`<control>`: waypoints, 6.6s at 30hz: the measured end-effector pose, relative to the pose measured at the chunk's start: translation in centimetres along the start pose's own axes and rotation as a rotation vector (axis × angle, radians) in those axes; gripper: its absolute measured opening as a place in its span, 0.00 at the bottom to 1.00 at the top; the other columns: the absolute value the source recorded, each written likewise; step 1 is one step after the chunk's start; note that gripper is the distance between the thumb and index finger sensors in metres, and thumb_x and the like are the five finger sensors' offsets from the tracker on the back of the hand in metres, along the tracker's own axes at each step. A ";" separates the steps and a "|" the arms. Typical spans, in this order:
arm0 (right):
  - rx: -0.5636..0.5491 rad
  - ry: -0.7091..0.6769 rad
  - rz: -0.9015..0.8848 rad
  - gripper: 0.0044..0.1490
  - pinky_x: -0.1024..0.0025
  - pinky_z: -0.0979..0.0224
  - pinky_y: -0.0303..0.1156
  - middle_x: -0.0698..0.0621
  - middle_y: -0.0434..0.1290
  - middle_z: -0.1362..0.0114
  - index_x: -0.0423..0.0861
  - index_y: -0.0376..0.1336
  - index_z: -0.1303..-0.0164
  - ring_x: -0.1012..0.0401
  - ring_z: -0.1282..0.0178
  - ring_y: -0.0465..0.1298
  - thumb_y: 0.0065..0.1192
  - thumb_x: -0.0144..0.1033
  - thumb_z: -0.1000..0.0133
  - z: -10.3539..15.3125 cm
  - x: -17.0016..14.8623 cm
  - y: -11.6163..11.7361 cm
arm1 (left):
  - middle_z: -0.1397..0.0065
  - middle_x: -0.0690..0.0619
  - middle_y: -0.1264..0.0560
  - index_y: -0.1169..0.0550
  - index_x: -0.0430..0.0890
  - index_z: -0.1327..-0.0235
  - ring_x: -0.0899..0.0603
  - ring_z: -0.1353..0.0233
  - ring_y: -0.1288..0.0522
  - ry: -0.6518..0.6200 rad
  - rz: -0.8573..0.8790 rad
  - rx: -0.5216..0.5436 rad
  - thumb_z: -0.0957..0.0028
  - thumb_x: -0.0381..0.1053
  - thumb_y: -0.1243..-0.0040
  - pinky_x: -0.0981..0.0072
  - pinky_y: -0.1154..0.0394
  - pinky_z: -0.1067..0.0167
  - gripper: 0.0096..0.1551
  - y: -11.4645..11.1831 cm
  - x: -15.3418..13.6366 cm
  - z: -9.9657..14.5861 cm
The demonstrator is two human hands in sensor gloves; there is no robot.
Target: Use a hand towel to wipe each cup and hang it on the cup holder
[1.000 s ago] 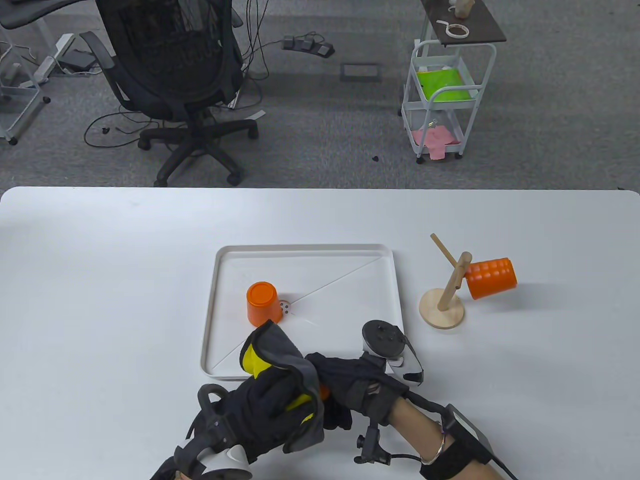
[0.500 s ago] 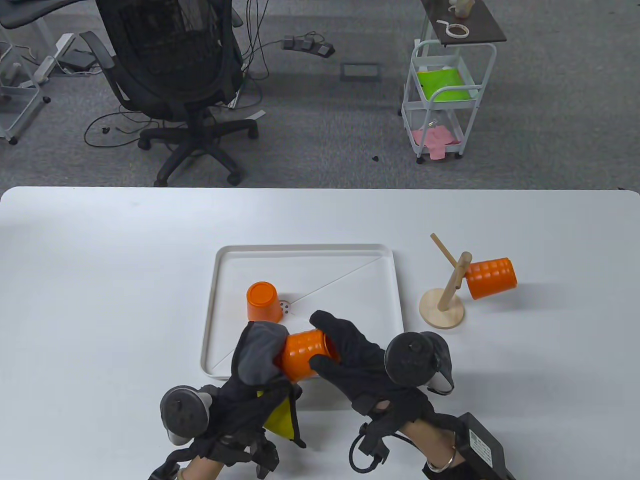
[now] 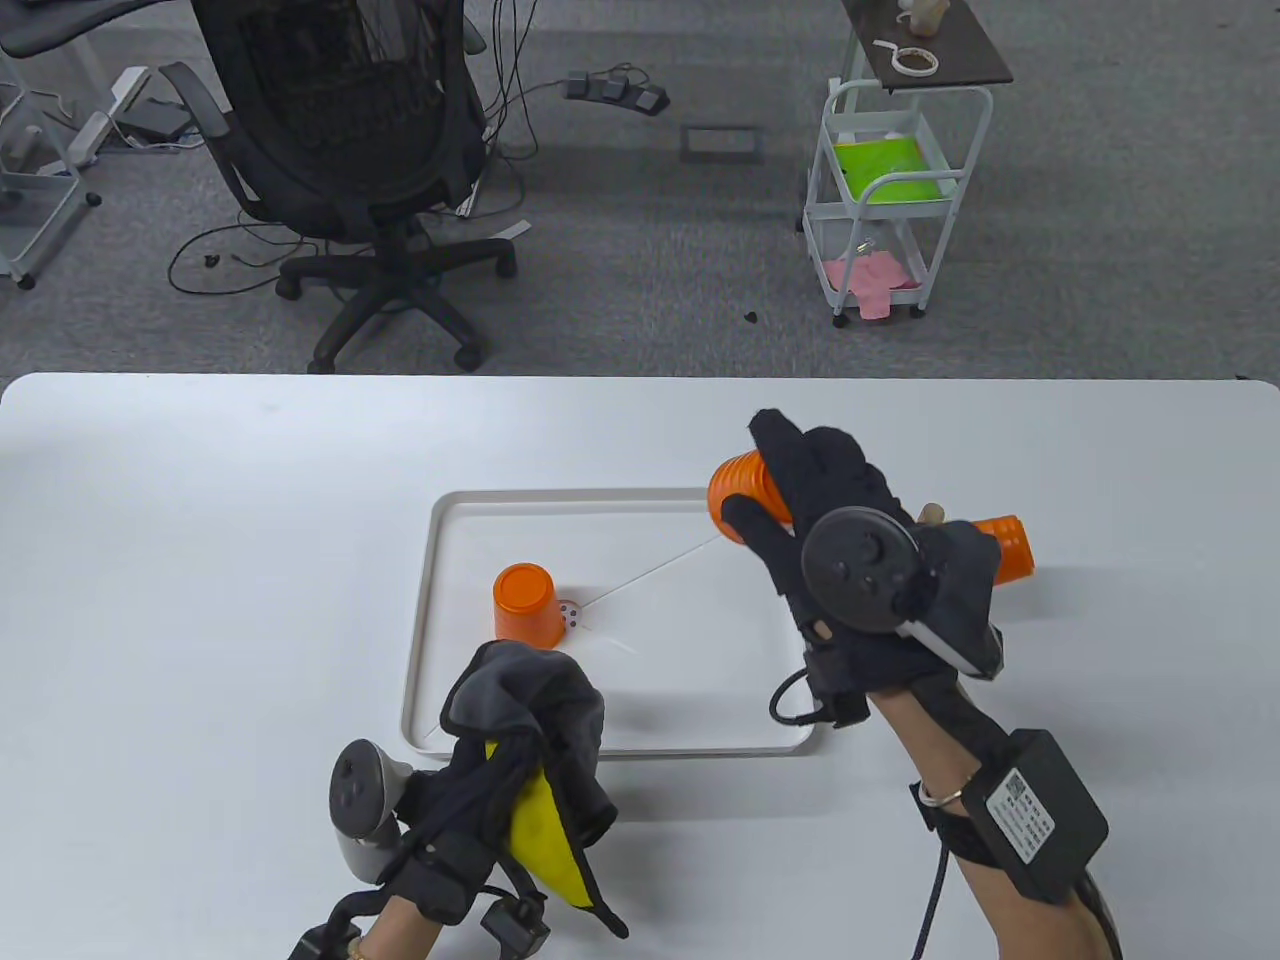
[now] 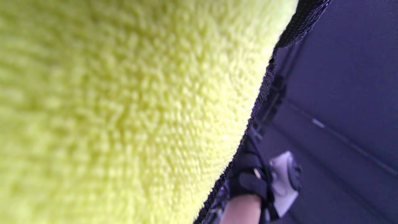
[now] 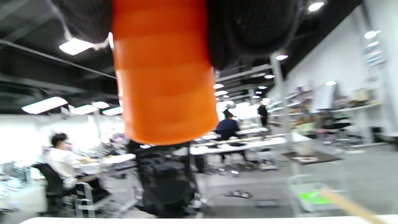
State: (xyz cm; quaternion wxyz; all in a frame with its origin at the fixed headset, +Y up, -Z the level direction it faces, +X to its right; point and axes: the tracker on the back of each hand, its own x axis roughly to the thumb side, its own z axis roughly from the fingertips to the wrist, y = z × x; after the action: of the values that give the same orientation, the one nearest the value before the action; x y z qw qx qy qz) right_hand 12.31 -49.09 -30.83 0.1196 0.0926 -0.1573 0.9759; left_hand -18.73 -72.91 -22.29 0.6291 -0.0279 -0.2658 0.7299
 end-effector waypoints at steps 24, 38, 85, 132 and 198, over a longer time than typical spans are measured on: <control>0.379 0.365 0.583 0.42 0.51 0.25 0.70 0.45 0.65 0.17 0.69 0.54 0.16 0.42 0.25 0.69 0.54 0.67 0.43 -8.9 -5.4 10.1 | 0.11 0.43 0.49 0.53 0.62 0.12 0.31 0.20 0.40 0.026 0.117 -0.035 0.31 0.71 0.55 0.53 0.22 0.40 0.40 0.1 -0.6 -0.1; 0.470 0.339 0.713 0.41 0.48 0.23 0.68 0.45 0.64 0.17 0.69 0.55 0.17 0.41 0.22 0.66 0.55 0.65 0.44 -9.1 -5.6 13.6 | 0.11 0.43 0.49 0.53 0.61 0.12 0.31 0.20 0.40 0.028 0.123 -0.036 0.31 0.71 0.55 0.52 0.23 0.40 0.40 0.2 -0.6 -0.2; 0.347 -0.387 0.057 0.49 0.47 0.18 0.63 0.46 0.56 0.11 0.62 0.47 0.13 0.44 0.16 0.62 0.55 0.66 0.44 -3.9 10.1 15.2 | 0.13 0.43 0.43 0.48 0.59 0.13 0.31 0.22 0.37 -0.165 0.003 0.292 0.31 0.70 0.53 0.53 0.21 0.43 0.39 5.6 3.6 0.9; -0.081 -0.731 -0.305 0.52 0.58 0.26 0.75 0.42 0.46 0.13 0.62 0.36 0.19 0.45 0.27 0.70 0.62 0.54 0.44 13.1 5.6 13.6 | 0.12 0.42 0.40 0.50 0.43 0.14 0.38 0.16 0.39 -0.016 0.314 -0.140 0.30 0.72 0.58 0.51 0.24 0.36 0.46 -0.1 -0.1 -0.6; 0.630 -0.200 -1.039 0.55 0.71 0.73 0.79 0.38 0.78 0.51 0.37 0.56 0.24 0.57 0.71 0.82 0.40 0.74 0.41 10.8 1.9 18.2 | 0.12 0.60 0.35 0.41 0.53 0.17 0.55 0.15 0.40 -0.396 -1.013 -0.326 0.37 0.68 0.47 0.44 0.37 0.24 0.40 -4.2 3.1 0.2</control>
State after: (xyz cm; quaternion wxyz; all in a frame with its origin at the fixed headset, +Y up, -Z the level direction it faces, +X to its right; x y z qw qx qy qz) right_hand 7.27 -69.02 -25.50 0.5312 0.2791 0.1939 0.7761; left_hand -15.62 -69.84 -19.41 0.8265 0.1439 -0.4681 0.2777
